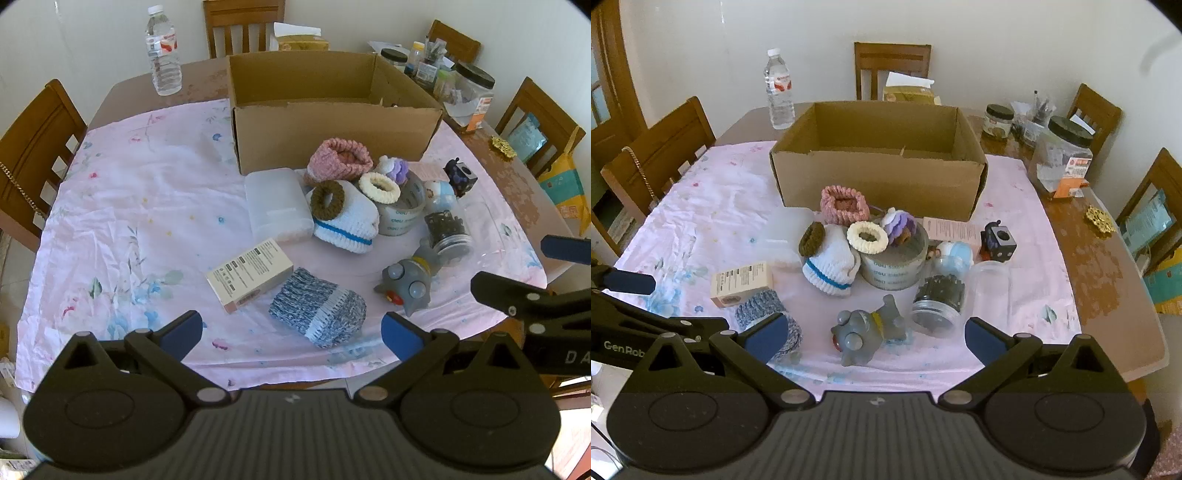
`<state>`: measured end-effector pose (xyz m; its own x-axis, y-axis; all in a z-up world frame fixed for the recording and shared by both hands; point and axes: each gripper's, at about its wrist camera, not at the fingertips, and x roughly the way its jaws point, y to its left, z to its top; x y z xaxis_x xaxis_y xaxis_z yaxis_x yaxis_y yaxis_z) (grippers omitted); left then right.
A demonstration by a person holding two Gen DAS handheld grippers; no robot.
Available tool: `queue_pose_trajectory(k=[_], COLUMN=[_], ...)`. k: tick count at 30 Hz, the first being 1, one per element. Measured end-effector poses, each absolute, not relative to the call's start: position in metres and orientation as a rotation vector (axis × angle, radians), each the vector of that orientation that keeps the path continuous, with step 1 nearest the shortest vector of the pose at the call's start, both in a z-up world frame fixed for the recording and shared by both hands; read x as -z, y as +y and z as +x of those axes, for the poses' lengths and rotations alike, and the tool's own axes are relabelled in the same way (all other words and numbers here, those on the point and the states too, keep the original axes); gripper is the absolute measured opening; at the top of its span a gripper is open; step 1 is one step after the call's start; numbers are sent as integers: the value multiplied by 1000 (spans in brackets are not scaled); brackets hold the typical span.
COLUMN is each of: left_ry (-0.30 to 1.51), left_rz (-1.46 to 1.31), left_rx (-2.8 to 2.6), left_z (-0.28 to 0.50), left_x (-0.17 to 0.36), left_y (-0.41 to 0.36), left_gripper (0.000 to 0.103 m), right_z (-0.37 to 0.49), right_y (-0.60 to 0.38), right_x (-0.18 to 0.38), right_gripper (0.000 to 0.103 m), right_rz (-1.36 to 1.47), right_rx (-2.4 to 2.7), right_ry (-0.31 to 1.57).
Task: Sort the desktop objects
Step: 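Move both tools toward the white box and grey knit sock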
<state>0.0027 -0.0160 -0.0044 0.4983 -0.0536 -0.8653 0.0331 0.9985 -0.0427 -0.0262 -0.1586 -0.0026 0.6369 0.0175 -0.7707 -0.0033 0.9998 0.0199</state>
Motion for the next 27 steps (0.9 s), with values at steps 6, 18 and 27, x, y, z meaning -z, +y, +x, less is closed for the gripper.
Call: queue_pose_trajectory(k=[6, 18, 27], left_ry=[1019, 979, 998], left_rz=[-6, 6, 18], left_rx=[48, 21, 8], left_z=[-1, -9, -12], left_x=[4, 12, 18], left_y=[-22, -30, -22], left_gripper=[102, 102, 102], right_z=[-29, -33, -35], right_y=[-165, -184, -198], right_x=[3, 1, 7], right_gripper=[103, 103, 103], right_rz=[13, 5, 15], right_rx=[-38, -107, -139], right_ry=[868, 826, 807])
